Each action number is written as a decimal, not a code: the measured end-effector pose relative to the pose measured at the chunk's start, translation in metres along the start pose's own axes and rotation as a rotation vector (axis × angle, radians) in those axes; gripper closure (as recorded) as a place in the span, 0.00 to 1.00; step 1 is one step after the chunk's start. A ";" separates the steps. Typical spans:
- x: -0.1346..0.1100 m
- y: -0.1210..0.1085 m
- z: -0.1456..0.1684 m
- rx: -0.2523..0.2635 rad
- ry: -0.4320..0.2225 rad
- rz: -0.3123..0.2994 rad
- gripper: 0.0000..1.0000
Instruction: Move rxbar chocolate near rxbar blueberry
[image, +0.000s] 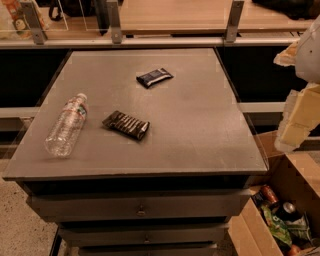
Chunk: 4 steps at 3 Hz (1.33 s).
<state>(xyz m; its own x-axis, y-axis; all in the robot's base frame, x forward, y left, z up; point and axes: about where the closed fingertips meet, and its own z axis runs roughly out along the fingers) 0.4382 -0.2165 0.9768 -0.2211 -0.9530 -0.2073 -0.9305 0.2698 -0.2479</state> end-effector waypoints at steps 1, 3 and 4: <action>0.000 0.000 0.000 0.000 0.000 0.000 0.00; -0.014 0.007 0.011 0.001 -0.022 0.025 0.00; -0.036 0.018 0.029 -0.026 -0.062 0.038 0.00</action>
Offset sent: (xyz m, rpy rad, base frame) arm 0.0021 0.0037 -0.0091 0.0325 0.0193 -0.0130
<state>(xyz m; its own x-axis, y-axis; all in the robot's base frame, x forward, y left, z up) 0.4374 -0.1734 0.9525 -0.2383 -0.9316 -0.2746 -0.9292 0.3009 -0.2147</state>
